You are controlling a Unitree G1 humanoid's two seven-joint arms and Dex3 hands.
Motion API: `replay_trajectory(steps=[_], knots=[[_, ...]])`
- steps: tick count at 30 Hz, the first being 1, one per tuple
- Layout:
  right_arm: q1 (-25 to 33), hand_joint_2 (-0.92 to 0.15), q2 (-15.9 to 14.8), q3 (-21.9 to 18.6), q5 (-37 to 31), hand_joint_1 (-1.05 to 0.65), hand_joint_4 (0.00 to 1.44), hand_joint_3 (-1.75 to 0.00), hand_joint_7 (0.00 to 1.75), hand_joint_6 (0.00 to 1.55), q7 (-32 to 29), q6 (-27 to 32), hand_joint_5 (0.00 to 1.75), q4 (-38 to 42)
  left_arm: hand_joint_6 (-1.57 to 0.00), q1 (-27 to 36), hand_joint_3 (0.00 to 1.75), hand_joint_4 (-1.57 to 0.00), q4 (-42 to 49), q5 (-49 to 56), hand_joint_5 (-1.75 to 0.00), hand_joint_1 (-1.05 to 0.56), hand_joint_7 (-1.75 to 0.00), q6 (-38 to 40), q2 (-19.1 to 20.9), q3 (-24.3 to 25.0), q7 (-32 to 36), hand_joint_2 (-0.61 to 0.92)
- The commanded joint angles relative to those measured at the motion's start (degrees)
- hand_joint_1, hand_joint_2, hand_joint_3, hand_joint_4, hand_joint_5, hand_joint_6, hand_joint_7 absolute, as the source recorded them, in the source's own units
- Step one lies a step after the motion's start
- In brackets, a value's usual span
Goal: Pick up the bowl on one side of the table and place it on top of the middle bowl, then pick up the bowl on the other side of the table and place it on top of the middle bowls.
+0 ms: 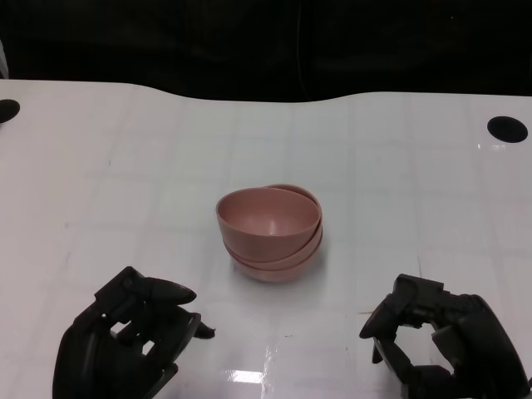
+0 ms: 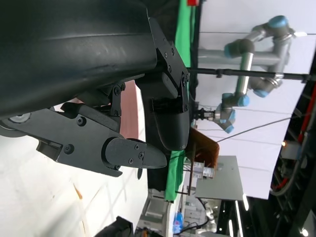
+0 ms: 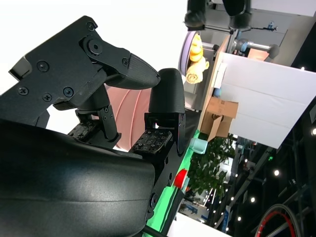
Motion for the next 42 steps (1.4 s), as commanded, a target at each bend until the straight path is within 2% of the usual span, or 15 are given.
replay_trajectory(steps=[1,9,12,21,42], knots=[[-0.1,-0.53,-0.2,-0.7,1.0,-0.18,0.83,-1.08,1.18,0.82,0.1,-0.2,1.47,0.5,-0.7,0.6,0.18,-0.7,-1.0,-0.2,-1.56,-0.37,-1.2,1.2,-0.7,1.5,-1.6,0.92],[0.8,-0.55,-0.3,-0.6,1.2,-0.18,0.81,-1.04,1.17,0.81,0.2,0.2,1.47,-0.5,-0.7,1.8,0.18,-0.7,-2.9,-1.4,-1.59,-0.37,-1.22,4.7,-2.2,3.1,-3.9,0.92],[1.8,-0.55,-0.6,-0.5,2.0,-0.2,0.8,-1.02,1.19,0.81,0.6,0.8,1.51,-1.8,-0.66,2.9,0.14,-0.69,-4.6,-3.8,-1.64,-0.36,-1.32,7.3,-2.4,3.3,-5.6,0.92],[2.1,-0.57,-0.9,-1.1,3.6,-0.22,0.81,-0.95,1.16,0.82,2.0,1.5,1.49,-2.0,-0.65,3.1,0.13,-0.7,-5.6,-3.5,-1.66,-0.36,-1.36,9.9,-4.0,5.1,-6.3,0.92],[2.2,-0.59,-0.4,-1.2,3.4,-0.22,0.79,-0.92,1.18,0.81,1.9,1.4,1.5,-2.1,-0.65,2.8,0.13,-0.69,-5.5,-1.4,-1.67,-0.37,-1.36,10.5,-5.2,6.7,-7.6,0.92]])
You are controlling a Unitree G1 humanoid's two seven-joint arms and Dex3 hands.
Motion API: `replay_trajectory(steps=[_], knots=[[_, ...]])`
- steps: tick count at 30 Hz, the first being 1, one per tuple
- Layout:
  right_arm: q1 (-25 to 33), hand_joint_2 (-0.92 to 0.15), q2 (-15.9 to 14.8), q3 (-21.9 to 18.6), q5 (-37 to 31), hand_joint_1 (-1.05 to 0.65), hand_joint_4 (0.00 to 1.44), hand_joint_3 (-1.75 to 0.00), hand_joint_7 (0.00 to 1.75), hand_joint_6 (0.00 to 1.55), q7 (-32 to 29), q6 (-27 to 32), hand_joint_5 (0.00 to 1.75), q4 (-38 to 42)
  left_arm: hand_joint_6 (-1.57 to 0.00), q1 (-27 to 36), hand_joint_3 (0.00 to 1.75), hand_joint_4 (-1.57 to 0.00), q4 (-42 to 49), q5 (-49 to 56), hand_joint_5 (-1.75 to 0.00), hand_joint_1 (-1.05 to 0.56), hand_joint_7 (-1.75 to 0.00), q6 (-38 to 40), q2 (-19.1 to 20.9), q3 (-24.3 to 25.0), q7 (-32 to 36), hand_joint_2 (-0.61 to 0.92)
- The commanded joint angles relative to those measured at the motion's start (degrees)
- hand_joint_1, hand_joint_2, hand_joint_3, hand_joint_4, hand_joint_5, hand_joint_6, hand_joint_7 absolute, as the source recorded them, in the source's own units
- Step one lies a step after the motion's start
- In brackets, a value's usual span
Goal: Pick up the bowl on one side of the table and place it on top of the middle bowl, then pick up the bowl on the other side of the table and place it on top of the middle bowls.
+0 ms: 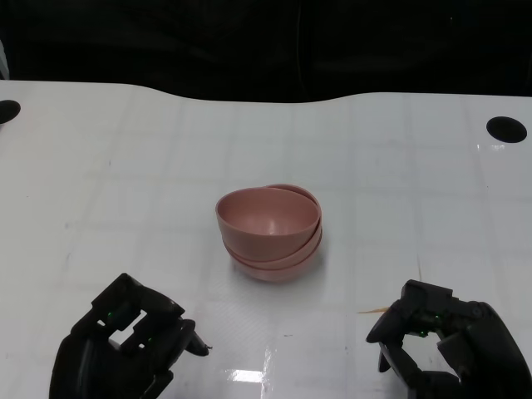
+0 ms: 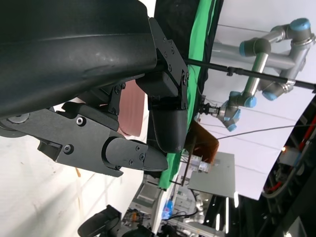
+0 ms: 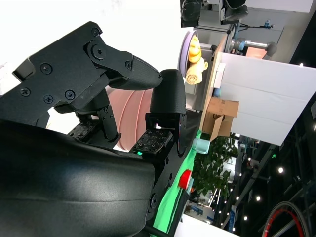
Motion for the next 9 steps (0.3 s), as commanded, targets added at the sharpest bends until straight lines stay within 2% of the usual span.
replay_trajectory(steps=[1,9], knots=[[0.1,-0.59,-0.2,-0.8,0.5,-0.22,0.79,-0.92,1.18,0.81,-0.2,0.0,1.5,-0.6,-0.65,-0.1,0.13,-0.69,-0.4,0.9,-1.66,-0.37,-1.36,-0.1,0.0,0.5,-0.2,0.92],[0.0,-0.59,-0.3,-1.1,0.2,-0.22,0.79,-0.92,1.16,0.81,-0.4,0.9,1.5,-1.0,-0.65,-0.6,0.12,-0.69,0.3,1.4,-1.67,-0.37,-1.35,-0.3,-0.4,0.6,-1.0,0.92]])
